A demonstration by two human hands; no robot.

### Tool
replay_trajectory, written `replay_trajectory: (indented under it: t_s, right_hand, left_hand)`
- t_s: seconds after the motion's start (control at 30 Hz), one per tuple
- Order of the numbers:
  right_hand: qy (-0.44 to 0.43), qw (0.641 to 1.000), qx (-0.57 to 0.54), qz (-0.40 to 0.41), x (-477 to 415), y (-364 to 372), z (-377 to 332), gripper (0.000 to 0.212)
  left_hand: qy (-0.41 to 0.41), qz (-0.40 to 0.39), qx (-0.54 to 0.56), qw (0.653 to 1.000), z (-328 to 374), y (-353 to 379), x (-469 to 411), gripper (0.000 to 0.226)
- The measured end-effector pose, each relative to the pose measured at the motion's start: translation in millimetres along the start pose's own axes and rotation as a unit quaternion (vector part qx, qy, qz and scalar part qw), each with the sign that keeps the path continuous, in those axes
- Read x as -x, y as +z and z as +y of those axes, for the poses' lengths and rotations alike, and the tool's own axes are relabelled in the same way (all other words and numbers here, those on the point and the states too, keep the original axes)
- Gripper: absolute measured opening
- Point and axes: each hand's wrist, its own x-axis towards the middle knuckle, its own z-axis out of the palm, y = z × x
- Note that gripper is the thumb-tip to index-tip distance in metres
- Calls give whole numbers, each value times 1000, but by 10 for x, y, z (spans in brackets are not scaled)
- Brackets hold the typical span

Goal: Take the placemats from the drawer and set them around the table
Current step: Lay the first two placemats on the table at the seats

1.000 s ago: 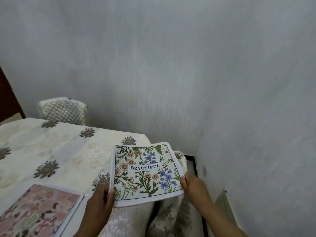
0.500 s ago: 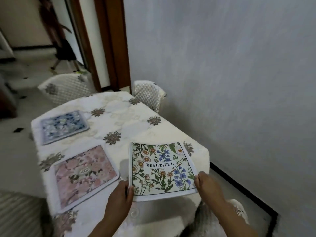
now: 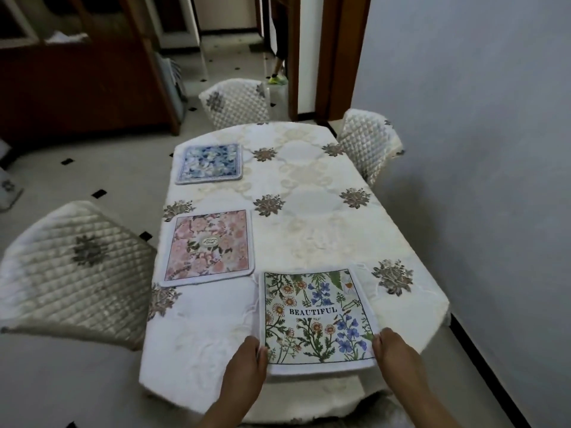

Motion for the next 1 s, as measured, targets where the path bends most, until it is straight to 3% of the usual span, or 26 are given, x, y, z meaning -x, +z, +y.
replay_trajectory:
  t_s: [0.23,0.37,0.47,0.57,0.63,0.73,0.9,1.0]
  right_hand:
    - [21,996,29,-80,-77,345,199,23]
    - [25,1000,17,3,-125,427,342,21]
    - [-58,996,39,53,-250,527,340,27]
    - [-185,982,35,21,-323,688,57,49]
    - [-257,965,44,-26,-295,869,-174,56]
    - [-332,937,64,-85,-273,1158,-357,63]
    - [-335,934,78,-92,-361,1203,-160,65]
    - [-287,953,60,-71,-473,1047,115,66]
  left_hand:
    - [-50,-50,-43,997,-286,449,-80,31]
    - [-107,-37,-49,992,-169,535,-23,24]
    - [-148,19,-116,982,-60,612,-18,20]
    - [-95,77,-202,972,-13,863,-2,40]
    - [-43,61,-213,974,99,1087,-49,56]
    - [41,22,-219,975,231,1412,-179,57]
    - [52,7,-227,972,89,1512,-208,60]
    - [45,17,-239,970,-68,1415,-102,69]
